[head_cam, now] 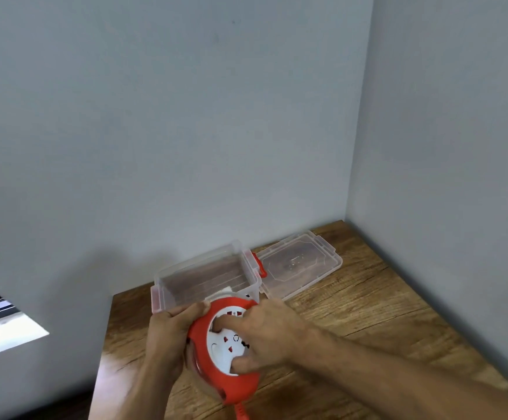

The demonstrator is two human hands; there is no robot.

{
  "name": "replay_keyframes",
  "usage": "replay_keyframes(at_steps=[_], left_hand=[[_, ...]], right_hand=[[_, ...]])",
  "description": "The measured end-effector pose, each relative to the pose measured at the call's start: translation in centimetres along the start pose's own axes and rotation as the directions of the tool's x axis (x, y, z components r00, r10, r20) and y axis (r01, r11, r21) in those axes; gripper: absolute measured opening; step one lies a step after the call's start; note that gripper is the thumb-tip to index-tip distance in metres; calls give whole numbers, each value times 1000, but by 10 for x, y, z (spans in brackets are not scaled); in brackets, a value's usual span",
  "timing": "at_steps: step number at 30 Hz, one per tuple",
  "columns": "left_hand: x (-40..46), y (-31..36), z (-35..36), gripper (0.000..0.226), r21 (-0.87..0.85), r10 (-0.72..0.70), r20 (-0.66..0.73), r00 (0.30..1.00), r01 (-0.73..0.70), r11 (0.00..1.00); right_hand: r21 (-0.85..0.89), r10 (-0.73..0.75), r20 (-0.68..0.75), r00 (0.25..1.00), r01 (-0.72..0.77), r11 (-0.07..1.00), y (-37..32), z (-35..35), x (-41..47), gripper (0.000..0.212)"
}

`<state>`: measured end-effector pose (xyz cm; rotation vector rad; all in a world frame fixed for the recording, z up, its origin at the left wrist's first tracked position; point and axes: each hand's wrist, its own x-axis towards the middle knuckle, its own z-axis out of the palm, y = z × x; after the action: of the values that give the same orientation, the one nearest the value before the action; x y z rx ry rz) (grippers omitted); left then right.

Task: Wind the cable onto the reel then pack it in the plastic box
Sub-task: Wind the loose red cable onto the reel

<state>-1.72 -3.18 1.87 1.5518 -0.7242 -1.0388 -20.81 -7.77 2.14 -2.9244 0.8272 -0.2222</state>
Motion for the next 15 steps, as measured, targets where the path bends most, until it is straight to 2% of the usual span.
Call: replay_keyframes(at_steps=[3,5,8,11,15], left_hand=[[-2,-32,0,5,-100,-58,-100,993,48,994],[-6,-57,2,6,-137,-131,-97,987,117,984],[-12,-87,6,18,-102,-277,-17,961,274,956],[-15,-102,7,22,-48,-354,-6,935,354,934],[-21,-106,5,11,26,-428,-45,903,429,903]], right_hand=[[52,39,130,991,-46,998,8,7,5,70],[50,77,199,977,-89,995,19,13,6,75],[-48,81,261,962,-70,996,27,28,0,64],[-65,56,350,935,-36,997,25,47,-7,54],[-17,52,417,908,-49,999,19,59,-15,53]])
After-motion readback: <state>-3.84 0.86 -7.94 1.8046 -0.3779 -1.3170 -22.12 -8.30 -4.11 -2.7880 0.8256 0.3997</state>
